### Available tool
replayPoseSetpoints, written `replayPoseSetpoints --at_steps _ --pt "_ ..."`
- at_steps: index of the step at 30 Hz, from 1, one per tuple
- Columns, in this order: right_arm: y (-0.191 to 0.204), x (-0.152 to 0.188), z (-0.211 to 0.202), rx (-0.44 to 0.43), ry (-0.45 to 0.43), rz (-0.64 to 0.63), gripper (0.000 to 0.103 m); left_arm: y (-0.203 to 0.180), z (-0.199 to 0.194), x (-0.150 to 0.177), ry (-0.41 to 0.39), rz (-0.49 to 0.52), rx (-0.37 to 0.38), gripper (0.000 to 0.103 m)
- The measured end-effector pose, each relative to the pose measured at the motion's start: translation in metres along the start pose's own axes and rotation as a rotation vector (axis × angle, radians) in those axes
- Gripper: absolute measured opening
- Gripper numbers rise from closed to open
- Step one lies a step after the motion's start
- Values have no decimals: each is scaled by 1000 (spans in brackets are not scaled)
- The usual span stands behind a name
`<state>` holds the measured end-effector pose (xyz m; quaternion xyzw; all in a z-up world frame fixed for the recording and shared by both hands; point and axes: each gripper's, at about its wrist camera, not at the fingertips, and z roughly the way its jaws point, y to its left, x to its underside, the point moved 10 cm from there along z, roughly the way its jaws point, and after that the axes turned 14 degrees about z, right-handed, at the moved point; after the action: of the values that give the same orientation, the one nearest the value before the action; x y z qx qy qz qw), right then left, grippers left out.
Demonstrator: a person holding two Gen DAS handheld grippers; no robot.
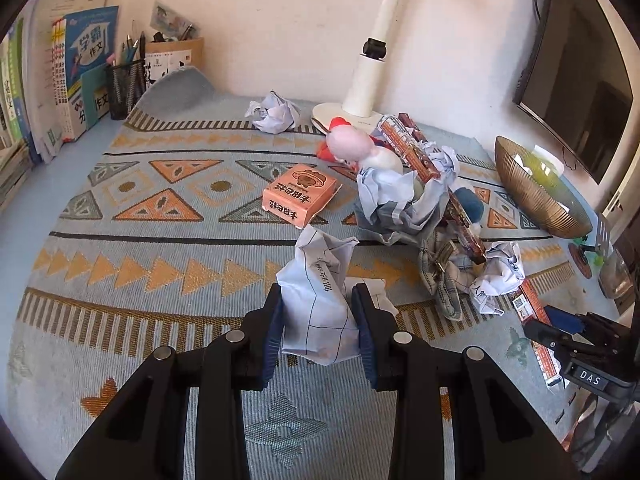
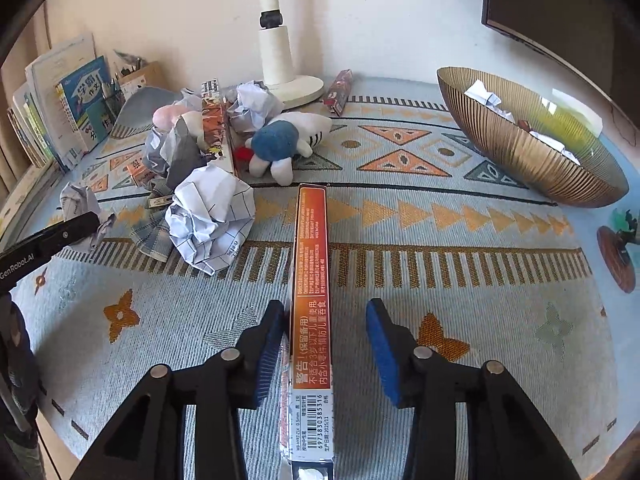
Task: Organize objects
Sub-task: 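Carry the paper and orange snack box to the gold bowl and release both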
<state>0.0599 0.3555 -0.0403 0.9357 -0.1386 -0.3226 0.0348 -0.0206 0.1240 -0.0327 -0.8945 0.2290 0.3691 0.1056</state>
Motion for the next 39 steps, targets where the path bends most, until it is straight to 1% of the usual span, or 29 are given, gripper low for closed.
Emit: replayPoseSetpoints --at_steps 1,2,5,6,7,8,9,10,11,12,14,16,18,21,22,24,26,27,28,29,30,32,34,36,37,38,39 --pt "2 0 -1 0 -5 -15 21 -1 0 0 1 8 -4 30" --pt "3 2 -3 -12 -3 -18 17 -2 0 0 2 17 -9 30" --pt "-2 5 -14 -45 -19 7 17 -7 -2 -2 -2 45 -29 30" --pt "-7 4 -20 -53 -25 24 17 -9 -4 -3 0 39 -16 30" --pt "-12 0 -27 -70 -30 47 17 -14 -4 -5 13 7 39 30" --pt "-20 -6 -35 -88 -42 73 17 -23 -5 -8 30 -27 115 30" --pt "-29 -14 -45 -96 -61 97 17 -33 -8 -15 34 -39 162 30" --pt "-40 -25 -56 -96 -90 117 17 -43 -13 -26 24 -22 169 30" --pt "-51 -38 -67 -91 -124 135 17 -57 -19 -40 8 14 169 30" --pt "-64 -51 -79 -86 -158 153 17 -72 -26 -55 -14 49 184 30" --pt "-92 -78 -99 -68 -233 181 17 -107 -38 -89 -53 101 244 30" --pt "-123 -106 -109 -47 -298 215 17 -146 -39 -123 -73 143 302 30" --pt "-153 -131 -109 -43 -323 274 17 -184 -28 -152 -80 177 346 30" --pt "-188 -164 -103 -18 -344 341 17 -236 4 -188 -69 185 416 30" --pt "-195 -173 -98 -5 -337 352 17 -252 16 -198 -68 183 440 30" --pt "-205 -190 -89 4 -326 359 17 -278 39 -214 -68 195 451 30" --pt "-208 -209 -78 -4 -330 340 18 -300 57 -228 -79 199 459 31" --pt "-209 -218 -73 -13 -332 318 20 -309 66 -234 -85 205 462 32" --pt "-211 -225 -66 -4 -330 307 28 -316 75 -240 -89 207 452 38" --pt "-217 -227 -61 24 -325 313 31 -319 84 -244 -87 202 430 45" --pt "-223 -227 -58 37 -309 324 31 -320 92 -247 -81 194 416 53" --pt "-227 -217 -57 3 -274 363 31 -319 102 -246 -54 193 412 53" --pt "-223 -200 -64 -39 -261 378 31 -308 98 -237 -34 173 428 53" --pt "-210 -181 -72 -65 -248 358 32 -293 82 -227 -35 152 443 53" --pt "-198 -169 -76 -82 -240 341 32 -285 69 -222 -48 151 449 53" --pt "-184 -156 -81 -102 -231 319 36 -275 54 -216 -67 155 441 53" --pt "-169 -144 -83 -118 -221 295 41 -264 38 -209 -89 161 419 53"
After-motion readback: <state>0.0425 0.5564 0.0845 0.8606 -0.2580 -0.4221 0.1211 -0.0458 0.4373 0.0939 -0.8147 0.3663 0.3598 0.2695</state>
